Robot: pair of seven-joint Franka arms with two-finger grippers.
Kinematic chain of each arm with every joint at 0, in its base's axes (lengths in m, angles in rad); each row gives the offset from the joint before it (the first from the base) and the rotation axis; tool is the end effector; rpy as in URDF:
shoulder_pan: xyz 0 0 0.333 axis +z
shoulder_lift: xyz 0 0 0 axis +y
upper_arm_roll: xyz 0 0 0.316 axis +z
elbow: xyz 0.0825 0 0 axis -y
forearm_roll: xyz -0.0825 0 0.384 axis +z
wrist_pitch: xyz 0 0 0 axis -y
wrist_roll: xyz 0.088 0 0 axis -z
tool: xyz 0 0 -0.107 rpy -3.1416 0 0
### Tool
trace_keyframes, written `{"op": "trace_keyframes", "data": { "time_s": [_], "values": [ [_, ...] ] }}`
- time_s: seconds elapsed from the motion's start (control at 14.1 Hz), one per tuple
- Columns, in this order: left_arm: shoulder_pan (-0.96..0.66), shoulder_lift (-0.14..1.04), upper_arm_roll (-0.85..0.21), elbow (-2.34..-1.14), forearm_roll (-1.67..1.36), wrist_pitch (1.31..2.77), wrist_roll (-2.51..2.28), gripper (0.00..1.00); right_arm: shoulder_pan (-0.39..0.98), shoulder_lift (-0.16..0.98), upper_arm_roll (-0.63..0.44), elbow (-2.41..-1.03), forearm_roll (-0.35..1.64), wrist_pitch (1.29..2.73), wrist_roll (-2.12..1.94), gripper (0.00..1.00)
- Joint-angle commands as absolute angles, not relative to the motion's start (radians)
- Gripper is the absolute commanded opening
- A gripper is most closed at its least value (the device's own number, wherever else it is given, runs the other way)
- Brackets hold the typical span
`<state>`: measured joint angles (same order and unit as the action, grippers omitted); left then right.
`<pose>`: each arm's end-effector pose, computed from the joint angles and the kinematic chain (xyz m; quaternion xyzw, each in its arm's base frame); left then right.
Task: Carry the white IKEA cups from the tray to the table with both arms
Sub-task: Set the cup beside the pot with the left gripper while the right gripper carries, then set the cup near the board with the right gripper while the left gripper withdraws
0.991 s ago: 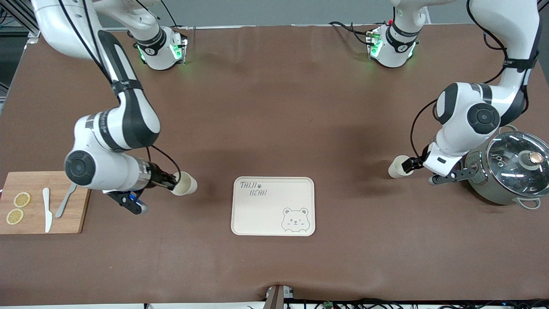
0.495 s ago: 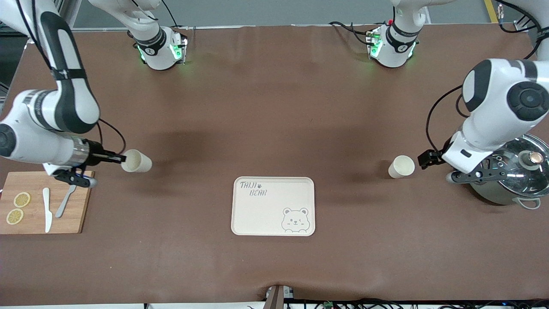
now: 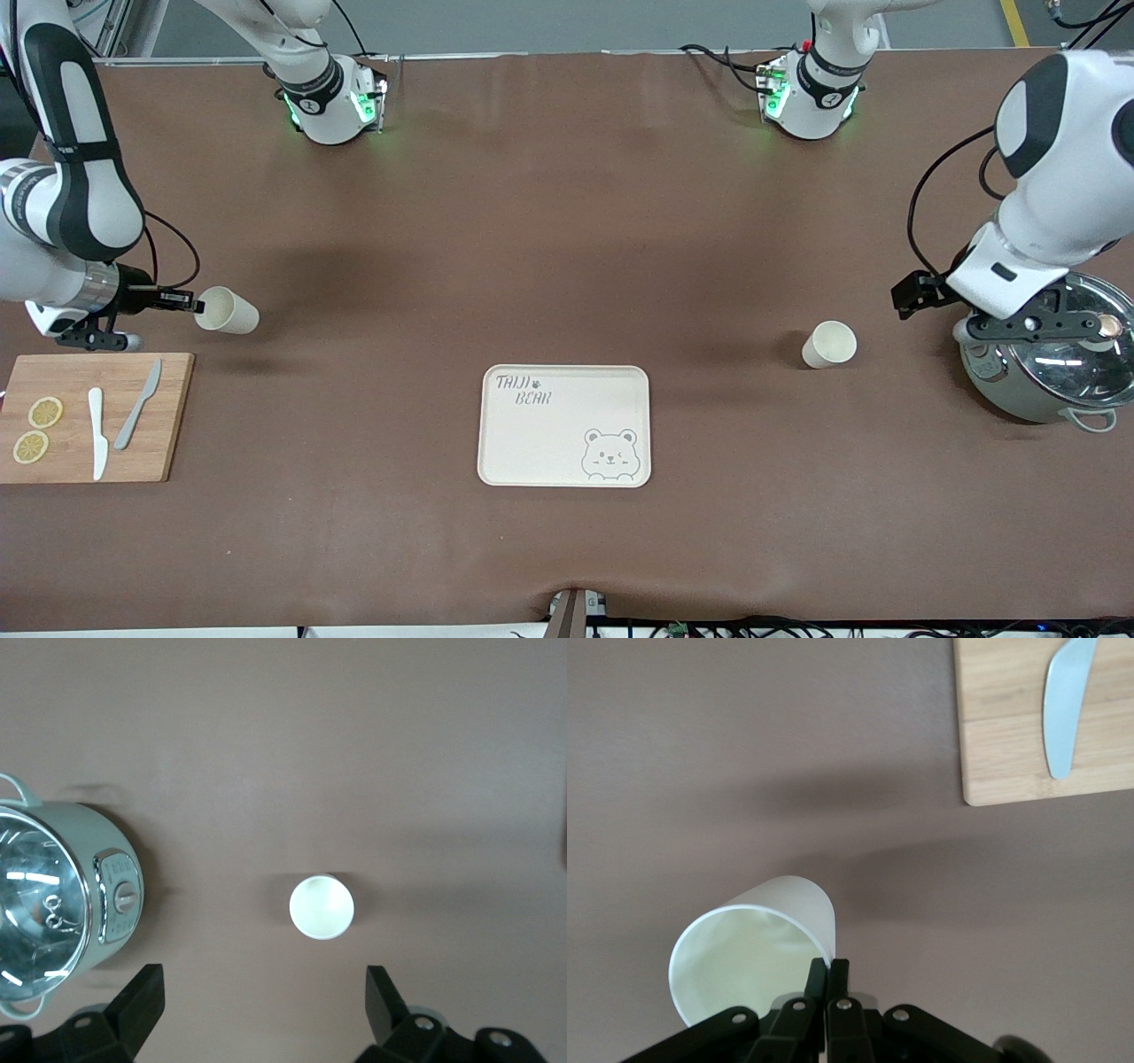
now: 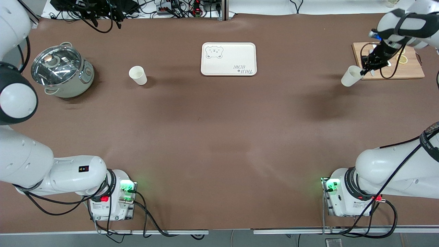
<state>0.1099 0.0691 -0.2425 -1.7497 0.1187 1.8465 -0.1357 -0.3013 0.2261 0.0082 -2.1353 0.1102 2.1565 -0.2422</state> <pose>0.5838 -0.0649 0.5253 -0.9986 0.0133 -0.0214 0.0466 0.5226 -0.1531 0.2851 -0.9920 0.0602 0.0870 0.0689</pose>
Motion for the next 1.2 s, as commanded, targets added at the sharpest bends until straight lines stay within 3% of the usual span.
{"op": "trace_keyframes", "data": {
  "time_s": [0.0, 0.5, 0.64, 0.85, 0.92, 0.99, 1.06, 1.13],
  "values": [
    [0.126, 0.018, -0.241, -1.726, 0.072, 1.766, -0.068, 1.0, -0.296, 0.172, 0.034, -2.235, 0.1, 2.21, -0.227, 0.0],
    [0.147, 0.02, -0.242, -1.562, 0.061, 1.605, -0.048, 1.0, -0.247, 0.186, 0.034, -2.279, 0.098, 2.275, -0.143, 0.0],
    [0.147, 0.02, -0.242, -1.533, 0.061, 1.568, -0.046, 1.0, -0.238, 0.19, 0.034, -2.278, 0.098, 2.276, -0.13, 0.15],
    [0.15, 0.015, -0.242, -1.493, 0.06, 1.508, -0.044, 1.0, -0.238, 0.204, 0.034, -2.276, 0.097, 2.281, -0.13, 0.15],
    [0.15, 0.015, -0.242, -1.473, 0.06, 1.485, -0.044, 1.0, -0.238, 0.201, 0.034, -2.275, 0.098, 2.273, -0.132, 0.21],
    [0.15, 0.015, -0.242, -1.456, 0.06, 1.461, -0.043, 1.0, -0.239, 0.199, 0.034, -2.27, 0.098, 2.264, -0.132, 0.35],
    [0.149, 0.014, -0.245, -1.453, 0.06, 1.441, -0.044, 1.0, -0.239, 0.195, 0.034, -2.269, 0.097, 2.261, -0.13, 0.37],
    [0.149, 0.011, -0.247, -1.453, 0.06, 1.431, -0.043, 1.0, -0.239, 0.193, 0.034, -2.264, 0.098, 2.261, -0.13, 0.53]
  ]
}}
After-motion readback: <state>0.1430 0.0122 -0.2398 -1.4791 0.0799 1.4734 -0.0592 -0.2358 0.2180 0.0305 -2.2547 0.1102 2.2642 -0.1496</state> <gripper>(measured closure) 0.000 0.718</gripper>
